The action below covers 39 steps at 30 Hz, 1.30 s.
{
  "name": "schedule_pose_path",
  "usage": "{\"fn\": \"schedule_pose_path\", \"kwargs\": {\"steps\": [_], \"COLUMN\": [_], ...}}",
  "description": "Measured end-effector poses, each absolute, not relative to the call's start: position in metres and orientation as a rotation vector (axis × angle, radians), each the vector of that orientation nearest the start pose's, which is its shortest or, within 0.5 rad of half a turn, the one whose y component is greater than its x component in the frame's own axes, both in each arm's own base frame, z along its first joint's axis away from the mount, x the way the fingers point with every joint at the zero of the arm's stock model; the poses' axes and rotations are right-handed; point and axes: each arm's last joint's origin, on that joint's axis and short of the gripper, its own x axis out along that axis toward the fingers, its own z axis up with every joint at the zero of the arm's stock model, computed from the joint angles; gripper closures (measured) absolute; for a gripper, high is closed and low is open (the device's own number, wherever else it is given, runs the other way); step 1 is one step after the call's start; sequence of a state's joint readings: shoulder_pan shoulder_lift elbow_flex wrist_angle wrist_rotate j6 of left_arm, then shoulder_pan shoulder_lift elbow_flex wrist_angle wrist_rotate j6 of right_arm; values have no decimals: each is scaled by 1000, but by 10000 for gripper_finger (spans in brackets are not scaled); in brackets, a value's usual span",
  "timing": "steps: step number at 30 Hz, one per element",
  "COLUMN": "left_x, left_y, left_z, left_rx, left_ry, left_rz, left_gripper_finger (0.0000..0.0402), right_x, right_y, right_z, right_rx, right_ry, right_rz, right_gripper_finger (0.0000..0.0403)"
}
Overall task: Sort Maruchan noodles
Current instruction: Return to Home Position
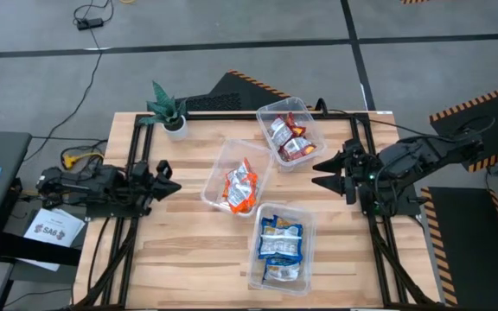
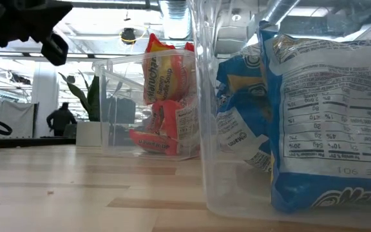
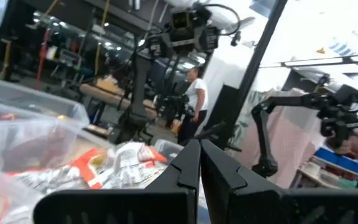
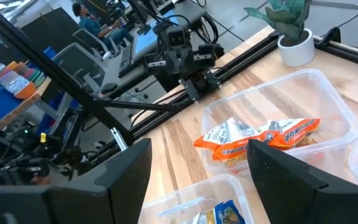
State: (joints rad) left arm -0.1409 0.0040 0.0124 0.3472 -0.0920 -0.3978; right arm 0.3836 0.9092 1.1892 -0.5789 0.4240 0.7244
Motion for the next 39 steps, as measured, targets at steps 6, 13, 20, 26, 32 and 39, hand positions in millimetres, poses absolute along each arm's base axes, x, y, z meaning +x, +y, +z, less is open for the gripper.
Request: {"fn": "schedule_pose_path", "kwargs": {"steps": [6, 13, 20, 26, 32, 39], "left_x": [91, 92, 92, 94, 96, 96], "left_y": [-11, -13, -14, -14, -14, -13], "left_z": [199, 196, 195, 188, 173, 170], "left_rx": [-439, -448, -422, -418, -411, -408], "left_ry": [-320, -277, -260, -185, -34, -10], "left_rz": [-141, -194, -220, -203, -171, -119], "left_gripper_finger": [401, 401, 401, 401, 401, 401], "right_x": [159, 159, 159, 159, 159, 159], "right_y": [51, 51, 51, 51, 51, 52], "right_z": [410, 410, 410, 410, 410, 410], "right_rx": [611, 608, 603, 604, 569, 551], "right_ry": [246, 246, 247, 247, 249, 250], "right_rz": [-136, -134, -134, -133, -129, -125], "right_gripper_finger": [117, 117, 117, 117, 117, 117]}}
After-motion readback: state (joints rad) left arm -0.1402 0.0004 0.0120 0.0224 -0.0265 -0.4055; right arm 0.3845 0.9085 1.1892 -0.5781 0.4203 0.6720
